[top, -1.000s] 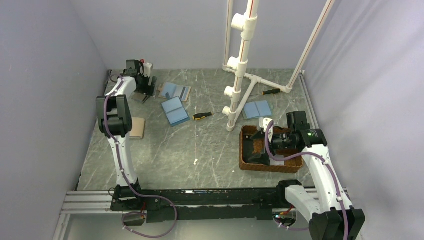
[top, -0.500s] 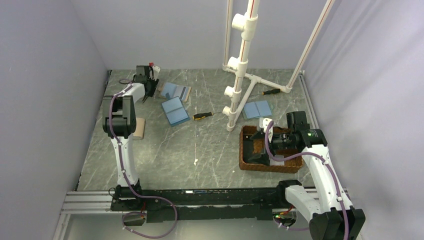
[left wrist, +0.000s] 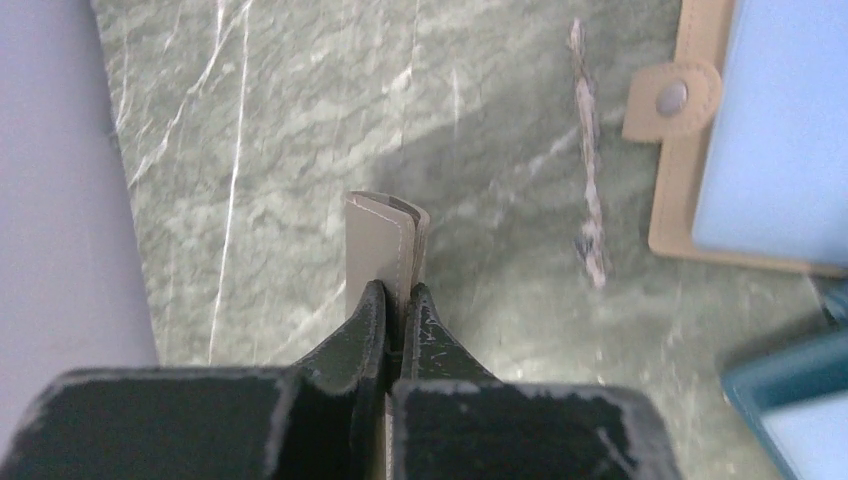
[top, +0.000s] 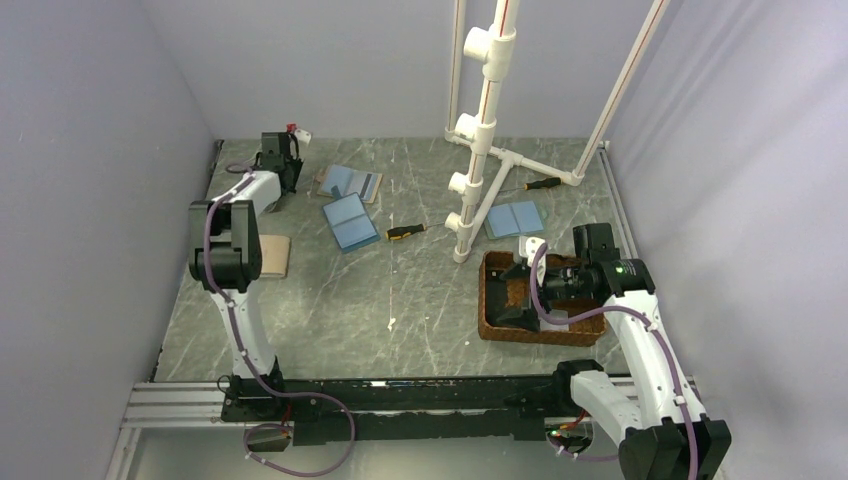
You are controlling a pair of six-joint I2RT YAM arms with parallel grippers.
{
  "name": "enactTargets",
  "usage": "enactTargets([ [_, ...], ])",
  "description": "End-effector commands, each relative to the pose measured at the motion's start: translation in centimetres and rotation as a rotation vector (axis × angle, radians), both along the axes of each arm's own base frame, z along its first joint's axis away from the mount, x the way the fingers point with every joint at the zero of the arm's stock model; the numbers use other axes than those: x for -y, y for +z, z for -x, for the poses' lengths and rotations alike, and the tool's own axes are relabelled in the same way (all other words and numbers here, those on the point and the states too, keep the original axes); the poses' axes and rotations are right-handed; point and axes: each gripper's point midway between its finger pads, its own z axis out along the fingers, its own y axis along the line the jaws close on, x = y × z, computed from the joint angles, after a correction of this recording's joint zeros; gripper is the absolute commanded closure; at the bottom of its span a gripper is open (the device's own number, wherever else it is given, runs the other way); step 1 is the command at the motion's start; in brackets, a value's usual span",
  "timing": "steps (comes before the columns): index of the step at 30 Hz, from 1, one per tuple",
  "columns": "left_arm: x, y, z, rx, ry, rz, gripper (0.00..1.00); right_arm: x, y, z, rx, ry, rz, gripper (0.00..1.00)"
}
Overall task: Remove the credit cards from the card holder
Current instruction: Pick up the card holder from the center of the board, then place the card holder at the center of the board.
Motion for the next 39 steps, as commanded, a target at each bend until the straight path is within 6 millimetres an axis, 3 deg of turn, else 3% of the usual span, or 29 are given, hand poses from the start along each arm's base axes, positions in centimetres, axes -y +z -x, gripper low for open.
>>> enactTargets([
  [1,0.2,7.0,1.8,0.127,0.057,0.077,1.0,-0.5,1.2,0.4,0.054,0.04,-0.03,0.01],
  [6,1.6,10.9,5.9,0.166,0.083,0.201,1.0,-0.7,1.1,0.6,0.049,0.054,-0.033,0.01],
  [10,5.6,13.1,10.2,0.113,0.059,0.377,1.0,-1.0,1.1,0.8,0.05,0.069,-0.035,0.01],
  [17,12.5,12.3,21.1,-0.123,0.14,0.708,1.0,-1.1,0.8,0.7,0.052,0.083,-0.028,0.01],
  [21,18.5,11.4,27.1,-0.209,0.094,0.744,1.0,-1.3,0.7,0.3,0.042,0.086,-0.017,0.01],
  [25,21.6,10.0,31.8,-0.273,0.148,0.695,1.0,-1.5,0.8,0.1,0.035,0.088,-0.007,0.01],
  [30,23.8,7.3,35.1,-0.274,0.207,0.512,1.0,-1.6,0.9,-0.3,0.027,0.083,-0.001,0.01],
  [35,27.5,4.1,36.2,-0.323,0.191,0.383,0.99,-1.8,0.9,-0.5,0.01,0.086,-0.001,0.01],
  [37,29.2,3.1,35.9,-0.343,0.177,0.372,0.92,-1.9,0.8,-0.5,0.008,0.086,0.003,0.01],
  [39,30.2,2.7,35.5,-0.346,0.17,0.362,0.77,-1.8,0.7,-0.5,0.01,0.084,0.009,0.01],
])
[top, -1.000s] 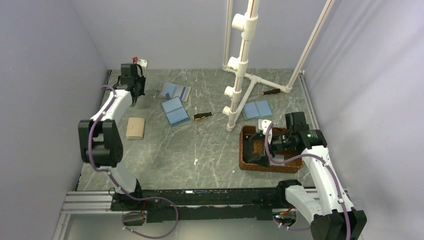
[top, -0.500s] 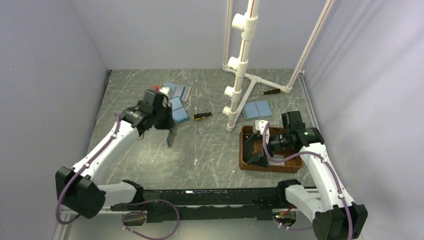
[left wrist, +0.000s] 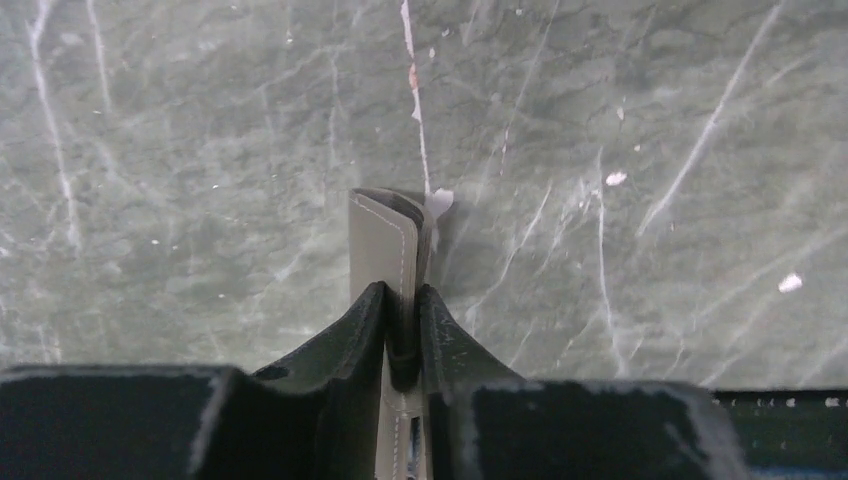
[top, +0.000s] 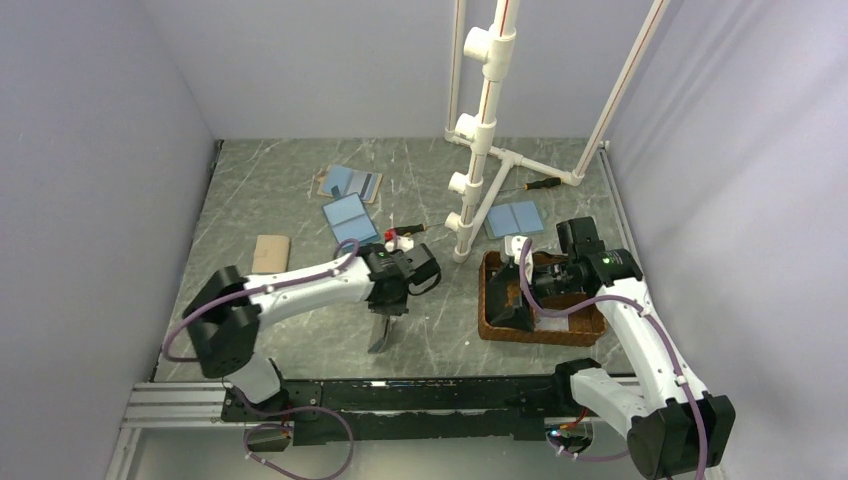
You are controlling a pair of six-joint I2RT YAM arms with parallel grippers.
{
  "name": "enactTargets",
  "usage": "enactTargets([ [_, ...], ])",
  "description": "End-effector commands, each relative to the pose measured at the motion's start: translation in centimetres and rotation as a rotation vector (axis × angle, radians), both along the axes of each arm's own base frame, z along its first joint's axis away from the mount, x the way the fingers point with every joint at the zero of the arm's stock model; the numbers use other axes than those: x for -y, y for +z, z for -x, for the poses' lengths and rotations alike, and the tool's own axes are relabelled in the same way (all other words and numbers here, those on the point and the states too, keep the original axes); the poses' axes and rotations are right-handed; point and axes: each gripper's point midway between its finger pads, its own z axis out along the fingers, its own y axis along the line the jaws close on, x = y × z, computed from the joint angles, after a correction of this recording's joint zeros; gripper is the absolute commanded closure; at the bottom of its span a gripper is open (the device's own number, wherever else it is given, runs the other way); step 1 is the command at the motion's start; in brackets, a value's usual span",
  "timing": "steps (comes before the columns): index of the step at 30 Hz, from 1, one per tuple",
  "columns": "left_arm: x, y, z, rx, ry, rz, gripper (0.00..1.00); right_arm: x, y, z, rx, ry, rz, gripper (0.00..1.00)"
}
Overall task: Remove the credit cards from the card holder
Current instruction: Place the card holder at the center of the board.
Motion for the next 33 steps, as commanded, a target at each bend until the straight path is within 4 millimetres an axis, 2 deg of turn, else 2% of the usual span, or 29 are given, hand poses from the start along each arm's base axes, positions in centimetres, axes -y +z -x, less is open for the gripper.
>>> enactTargets([
  [1,2.2,0.7,-2.2,0.074,0.057,0.012,0.69,-0.3,1.3,-0.9,0.07,0.009,-0.012,0.01],
  [3,3.0,0.7,-2.5,0.078,0.024,0.028,0.54,-0.3,1.1,-0.8,0.074,0.009,-0.007,0.01],
  [7,4.4,1.6,-2.3,0.111,-0.068,0.148,0.35,-0.3,0.7,-0.5,0.086,0.029,0.011,0.01],
  [12,5.2,4.0,-0.5,0.172,-0.203,0.367,0.17,-0.6,0.3,0.6,0.122,0.109,0.013,0.01],
  [15,4.1,4.7,0.7,0.198,-0.228,0.465,0.19,-1.2,0.0,1.0,0.159,0.177,0.023,0.01],
  [20,0.8,4.6,2.2,0.211,-0.132,0.54,0.2,-3.3,-1.1,0.7,0.227,0.304,0.069,0.01],
  [23,0.3,3.7,3.2,0.193,-0.092,0.617,0.18,-5.4,-2.1,0.7,0.238,0.372,0.136,0.03],
  [26,1.1,2.5,4.4,0.163,-0.137,0.699,0.16,-7.7,-3.4,1.1,0.23,0.419,0.184,0.07],
  [27,1.2,2.1,4.7,0.154,-0.162,0.703,0.06,-8.3,-3.5,1.3,0.23,0.425,0.178,0.07],
  [28,1.1,1.8,5.0,0.144,-0.184,0.685,0.01,-9.1,-3.3,1.2,0.229,0.426,0.152,0.07],
  [33,-0.4,1.4,5.4,0.199,-0.273,0.47,0.01,-8.8,-2.8,1.7,0.186,0.43,0.136,0.07],
])
